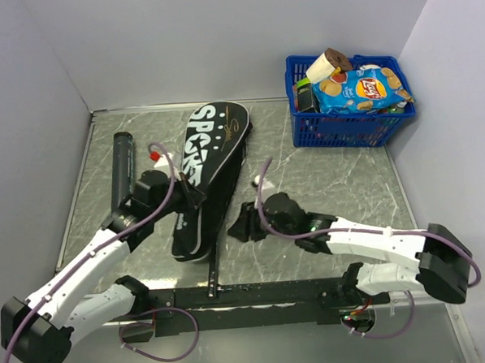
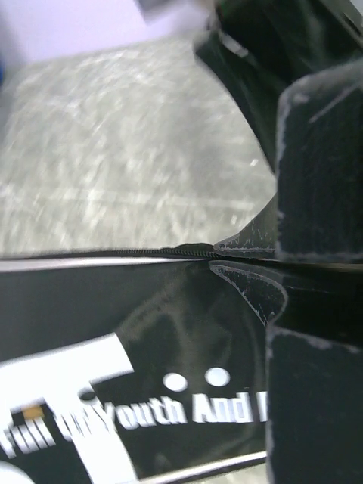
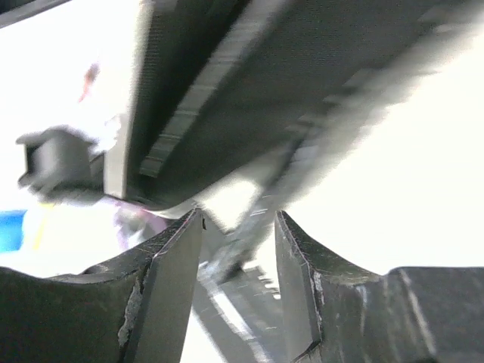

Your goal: Pack up the badminton gear

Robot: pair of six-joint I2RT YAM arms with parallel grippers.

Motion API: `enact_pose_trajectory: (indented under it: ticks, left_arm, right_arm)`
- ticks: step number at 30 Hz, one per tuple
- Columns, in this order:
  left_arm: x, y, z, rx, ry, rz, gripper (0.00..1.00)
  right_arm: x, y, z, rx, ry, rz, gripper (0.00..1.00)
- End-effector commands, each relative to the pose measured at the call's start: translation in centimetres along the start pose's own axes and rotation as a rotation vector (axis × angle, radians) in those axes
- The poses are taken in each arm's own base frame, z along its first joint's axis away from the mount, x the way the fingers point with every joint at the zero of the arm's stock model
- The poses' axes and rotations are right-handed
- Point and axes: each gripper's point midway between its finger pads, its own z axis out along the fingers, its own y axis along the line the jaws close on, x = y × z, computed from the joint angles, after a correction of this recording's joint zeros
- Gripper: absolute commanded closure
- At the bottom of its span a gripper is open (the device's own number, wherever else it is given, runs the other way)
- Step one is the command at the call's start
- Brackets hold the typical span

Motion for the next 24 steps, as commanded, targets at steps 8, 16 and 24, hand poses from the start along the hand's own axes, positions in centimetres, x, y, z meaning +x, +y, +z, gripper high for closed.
enact_pose_trajectory:
  ticks: [8, 16, 24]
  left_arm:
    - [-4.9, 5.0, -3.1, -0.164, -0.166, -0.063, 0.99]
    - [-4.5, 9.0, -5.0, -0.315, -0.231, -0.160, 0.99]
    - [-3.6, 9.9, -5.0, -0.315, -0.242, -0.201, 0.99]
  right_arm:
    - [-1.8, -9.2, -0.1, 0.356, 0.017, -0.023, 0.46]
    - [-3.7, -9.1, 6.1, 0.399, 0.086, -0.057, 0.45]
    - [-6.0, -9.7, 10.4, 0.504, 0.110, -0.094, 0.45]
